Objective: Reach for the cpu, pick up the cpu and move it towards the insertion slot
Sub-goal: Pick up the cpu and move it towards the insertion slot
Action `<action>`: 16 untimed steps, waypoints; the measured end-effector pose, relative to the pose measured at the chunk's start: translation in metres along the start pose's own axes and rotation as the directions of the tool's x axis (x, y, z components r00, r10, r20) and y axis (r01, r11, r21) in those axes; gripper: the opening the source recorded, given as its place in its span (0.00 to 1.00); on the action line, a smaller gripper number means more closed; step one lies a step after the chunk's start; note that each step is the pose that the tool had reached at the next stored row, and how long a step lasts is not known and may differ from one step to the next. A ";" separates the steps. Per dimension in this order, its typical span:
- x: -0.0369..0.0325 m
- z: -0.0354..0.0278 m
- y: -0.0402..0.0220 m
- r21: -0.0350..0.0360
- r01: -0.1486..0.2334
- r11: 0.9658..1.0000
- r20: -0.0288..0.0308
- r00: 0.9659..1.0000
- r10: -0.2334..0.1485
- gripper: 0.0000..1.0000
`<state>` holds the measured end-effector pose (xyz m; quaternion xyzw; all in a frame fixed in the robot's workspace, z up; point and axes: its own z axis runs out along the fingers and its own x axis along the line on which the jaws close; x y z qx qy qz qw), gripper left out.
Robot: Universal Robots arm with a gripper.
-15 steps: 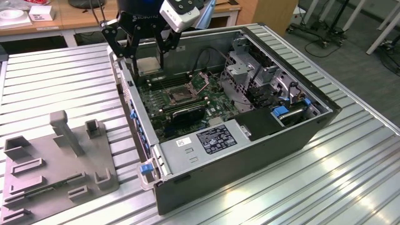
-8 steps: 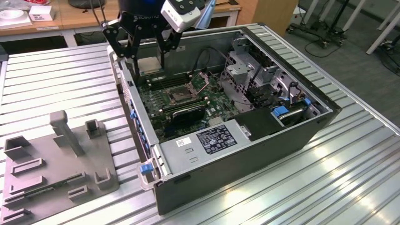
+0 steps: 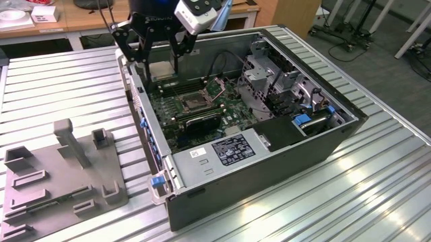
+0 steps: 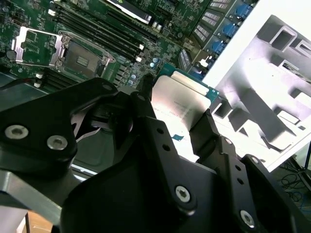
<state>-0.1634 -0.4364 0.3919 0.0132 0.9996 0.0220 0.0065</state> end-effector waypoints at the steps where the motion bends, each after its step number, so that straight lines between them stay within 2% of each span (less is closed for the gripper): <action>1: -0.0004 0.0000 0.0000 0.000 0.000 1.000 0.000 1.000 0.000 0.55; 8: -0.0068 0.0003 0.0008 0.000 0.000 1.000 0.000 1.000 0.000 0.55; 16: -0.0227 0.0013 0.0069 0.000 0.000 1.000 0.000 1.000 0.000 0.55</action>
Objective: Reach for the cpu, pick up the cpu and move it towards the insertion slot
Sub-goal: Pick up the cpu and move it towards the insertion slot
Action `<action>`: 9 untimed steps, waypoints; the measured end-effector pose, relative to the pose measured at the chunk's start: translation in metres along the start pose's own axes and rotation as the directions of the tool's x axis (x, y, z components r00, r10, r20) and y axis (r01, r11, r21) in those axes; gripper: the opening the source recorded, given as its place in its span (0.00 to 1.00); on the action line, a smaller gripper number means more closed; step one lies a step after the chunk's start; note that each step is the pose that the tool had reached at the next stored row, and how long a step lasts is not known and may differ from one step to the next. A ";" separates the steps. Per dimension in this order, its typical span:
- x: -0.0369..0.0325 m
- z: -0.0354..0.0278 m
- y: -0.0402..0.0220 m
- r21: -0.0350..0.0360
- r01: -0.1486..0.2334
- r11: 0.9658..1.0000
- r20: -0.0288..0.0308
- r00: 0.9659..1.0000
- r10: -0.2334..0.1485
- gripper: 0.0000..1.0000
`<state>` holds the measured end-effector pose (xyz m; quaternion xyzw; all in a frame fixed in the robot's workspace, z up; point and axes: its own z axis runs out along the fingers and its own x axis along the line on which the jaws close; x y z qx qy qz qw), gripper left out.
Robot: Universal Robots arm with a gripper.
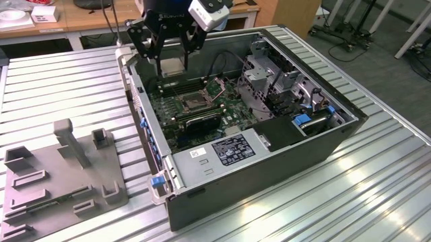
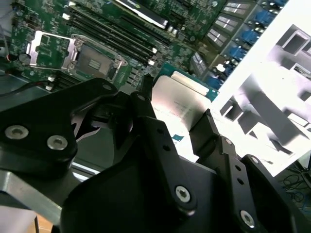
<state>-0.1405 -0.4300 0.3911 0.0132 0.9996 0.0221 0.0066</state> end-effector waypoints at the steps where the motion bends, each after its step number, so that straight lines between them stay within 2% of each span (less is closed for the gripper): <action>1: -0.0018 0.0001 0.0008 0.000 0.000 1.000 0.000 1.000 0.000 0.55; 9: -0.0158 0.0011 0.0075 0.000 0.000 1.000 0.000 1.000 0.000 0.55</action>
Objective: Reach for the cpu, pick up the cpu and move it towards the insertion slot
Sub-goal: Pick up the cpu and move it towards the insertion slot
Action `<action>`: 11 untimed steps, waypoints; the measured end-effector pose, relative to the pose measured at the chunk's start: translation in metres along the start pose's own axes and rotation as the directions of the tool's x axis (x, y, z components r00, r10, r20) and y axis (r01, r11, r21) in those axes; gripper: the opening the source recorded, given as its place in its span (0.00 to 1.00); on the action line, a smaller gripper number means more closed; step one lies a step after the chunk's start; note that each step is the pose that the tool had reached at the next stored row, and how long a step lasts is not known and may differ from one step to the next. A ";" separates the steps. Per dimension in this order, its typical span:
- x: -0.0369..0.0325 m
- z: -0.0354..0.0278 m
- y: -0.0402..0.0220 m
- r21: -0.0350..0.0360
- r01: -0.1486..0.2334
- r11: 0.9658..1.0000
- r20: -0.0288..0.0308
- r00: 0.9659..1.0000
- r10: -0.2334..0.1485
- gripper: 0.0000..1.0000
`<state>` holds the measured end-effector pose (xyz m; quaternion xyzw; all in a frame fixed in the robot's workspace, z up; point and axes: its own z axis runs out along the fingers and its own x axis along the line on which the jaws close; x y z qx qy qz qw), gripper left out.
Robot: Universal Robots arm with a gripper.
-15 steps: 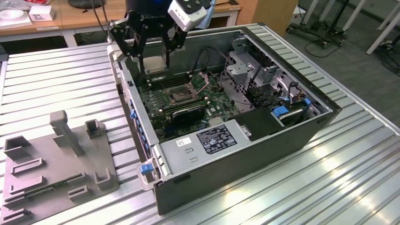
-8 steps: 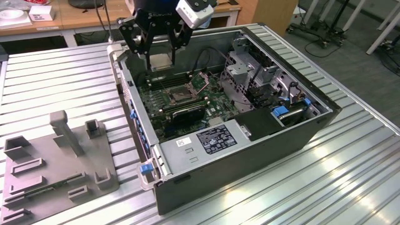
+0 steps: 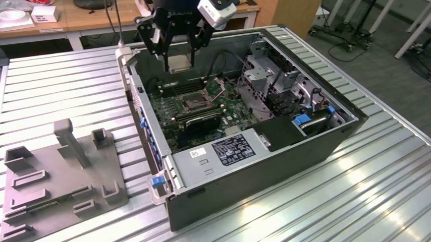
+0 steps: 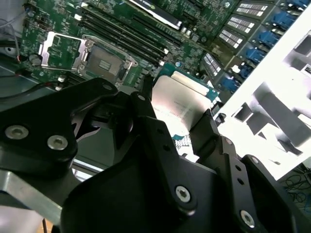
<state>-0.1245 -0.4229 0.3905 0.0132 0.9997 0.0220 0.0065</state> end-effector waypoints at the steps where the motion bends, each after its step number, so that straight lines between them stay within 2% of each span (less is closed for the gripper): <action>1: -0.0010 0.0001 0.0007 0.000 0.000 1.000 0.000 1.000 0.000 0.55; 11: -0.0017 0.0001 0.0011 0.000 0.000 1.000 0.000 1.000 0.000 0.55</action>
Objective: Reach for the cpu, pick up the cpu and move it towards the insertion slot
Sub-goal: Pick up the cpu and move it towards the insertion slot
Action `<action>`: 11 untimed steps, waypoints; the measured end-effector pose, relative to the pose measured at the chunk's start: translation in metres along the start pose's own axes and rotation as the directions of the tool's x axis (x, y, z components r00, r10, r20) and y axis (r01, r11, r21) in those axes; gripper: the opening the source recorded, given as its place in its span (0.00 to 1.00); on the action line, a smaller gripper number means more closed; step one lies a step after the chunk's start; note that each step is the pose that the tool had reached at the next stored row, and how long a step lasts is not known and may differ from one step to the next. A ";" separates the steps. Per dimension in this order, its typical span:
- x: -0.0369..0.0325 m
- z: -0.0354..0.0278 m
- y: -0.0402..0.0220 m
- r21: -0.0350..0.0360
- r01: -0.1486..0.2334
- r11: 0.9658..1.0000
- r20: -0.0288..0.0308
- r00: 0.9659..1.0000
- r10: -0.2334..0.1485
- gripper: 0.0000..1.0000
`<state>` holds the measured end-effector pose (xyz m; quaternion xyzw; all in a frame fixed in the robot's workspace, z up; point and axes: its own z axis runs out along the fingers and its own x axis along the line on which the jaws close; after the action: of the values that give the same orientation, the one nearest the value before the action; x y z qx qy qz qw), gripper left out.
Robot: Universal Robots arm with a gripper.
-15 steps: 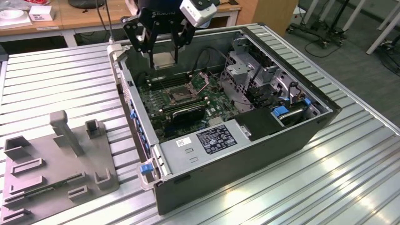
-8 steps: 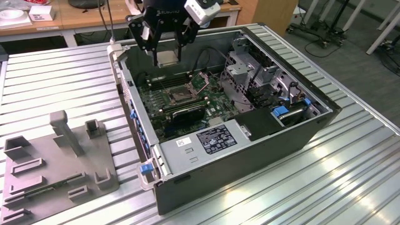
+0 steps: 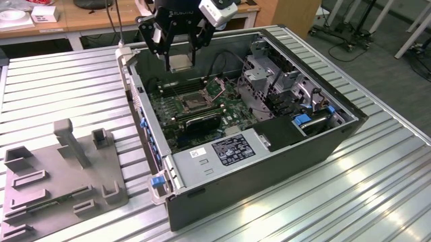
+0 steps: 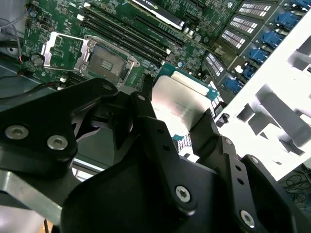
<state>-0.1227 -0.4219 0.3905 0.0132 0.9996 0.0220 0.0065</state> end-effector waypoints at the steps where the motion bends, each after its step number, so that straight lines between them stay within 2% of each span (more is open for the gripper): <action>1: 0.0000 0.0000 0.0000 0.000 0.000 1.000 0.000 1.000 0.000 0.55; 6: -0.0012 0.0000 0.0001 0.000 0.000 1.000 0.000 1.000 0.000 0.55; 11: -0.0107 0.0002 0.0003 0.000 0.000 1.000 0.000 1.000 0.000 0.55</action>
<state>-0.1120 -0.4218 0.3905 0.0131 0.9997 0.0220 0.0065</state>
